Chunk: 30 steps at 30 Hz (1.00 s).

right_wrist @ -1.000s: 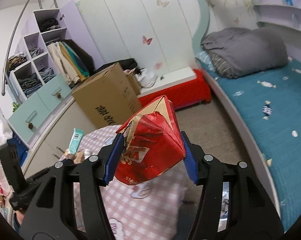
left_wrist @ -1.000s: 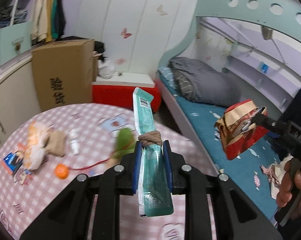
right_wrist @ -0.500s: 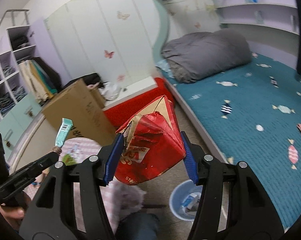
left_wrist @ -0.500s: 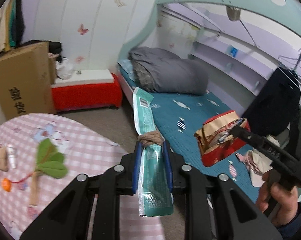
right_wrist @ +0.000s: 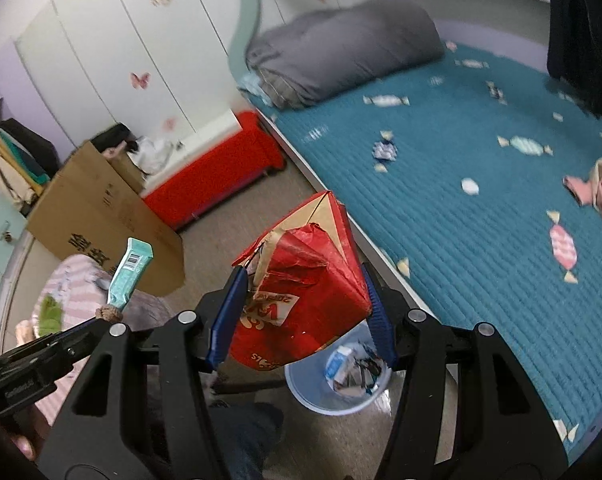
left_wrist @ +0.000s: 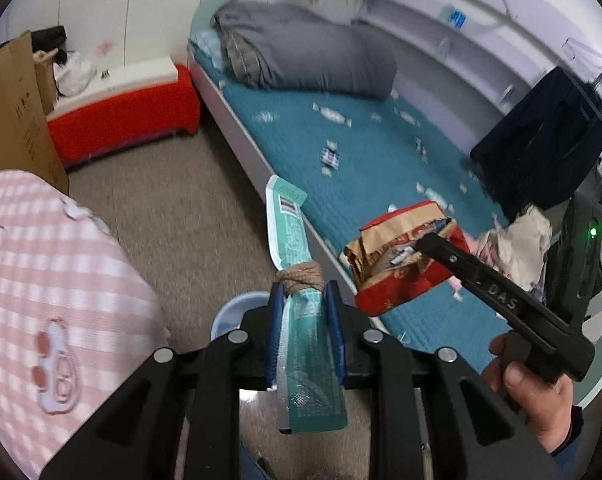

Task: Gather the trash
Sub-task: 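Carry the tube and red bag to the wastebasket and open both tools, then move both tools back over the table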

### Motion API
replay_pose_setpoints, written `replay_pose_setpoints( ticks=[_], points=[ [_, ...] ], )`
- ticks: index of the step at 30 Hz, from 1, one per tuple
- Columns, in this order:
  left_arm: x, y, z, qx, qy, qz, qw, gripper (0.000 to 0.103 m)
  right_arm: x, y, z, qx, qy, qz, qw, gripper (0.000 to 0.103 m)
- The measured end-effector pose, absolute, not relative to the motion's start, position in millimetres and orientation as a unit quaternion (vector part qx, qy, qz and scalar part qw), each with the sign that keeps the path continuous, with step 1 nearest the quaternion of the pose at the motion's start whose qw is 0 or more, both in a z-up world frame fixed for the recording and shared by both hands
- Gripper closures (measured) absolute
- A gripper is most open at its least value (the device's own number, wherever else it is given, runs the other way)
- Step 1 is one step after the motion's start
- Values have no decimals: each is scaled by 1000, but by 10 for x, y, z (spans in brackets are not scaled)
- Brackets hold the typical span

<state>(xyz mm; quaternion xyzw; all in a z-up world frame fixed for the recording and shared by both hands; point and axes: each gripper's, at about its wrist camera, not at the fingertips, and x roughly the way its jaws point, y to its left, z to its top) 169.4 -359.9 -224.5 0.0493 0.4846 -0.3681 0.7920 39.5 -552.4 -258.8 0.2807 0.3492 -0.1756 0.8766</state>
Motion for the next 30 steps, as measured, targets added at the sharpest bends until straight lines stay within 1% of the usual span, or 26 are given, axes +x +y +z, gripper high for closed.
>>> replay_pose_setpoints(
  ticks=[5, 13, 18, 19, 20, 21, 22, 23, 25, 26, 28, 30],
  points=[
    [1765, -3838, -2590, 76, 524, -359, 769, 82, 493, -5584, -2913, 296, 375, -172, 861, 47],
    [1878, -4126, -2927, 104, 559, -347, 746, 81, 670, -5671, -3302, 311, 411, -168, 841, 47],
    [1994, -4275, -3239, 118, 589, -330, 728, 81, 826, -5699, -3581, 318, 438, -158, 826, 46],
    [2027, -4284, -3302, 118, 598, -327, 722, 71, 866, -5693, -3659, 321, 445, -153, 822, 45],
    [2066, -4300, -3378, 118, 610, -320, 716, 45, 896, -5690, -3716, 324, 450, -149, 819, 45],
    [2098, -4307, -3420, 119, 615, -312, 715, 33, 924, -5685, -3779, 327, 455, -145, 815, 44],
    [2127, -4293, -3441, 121, 612, -299, 722, 24, 951, -5684, -3866, 335, 461, -140, 810, 38],
    [2142, -4257, -3447, 121, 609, -293, 727, 23, 964, -5673, -3924, 343, 464, -136, 806, 33],
    [2182, -4230, -3461, 120, 612, -278, 730, 20, 974, -5672, -4042, 355, 471, -134, 796, 21],
    [2201, -4203, -3460, 115, 615, -271, 732, 19, 968, -5670, -4080, 360, 473, -135, 793, 18],
    [2214, -4172, -3435, 107, 614, -267, 735, 19, 951, -5664, -4104, 366, 476, -138, 788, 10],
    [2203, -4169, -3377, 108, 605, -268, 742, 18, 923, -5679, -4083, 364, 476, -149, 787, 6]
  ],
)
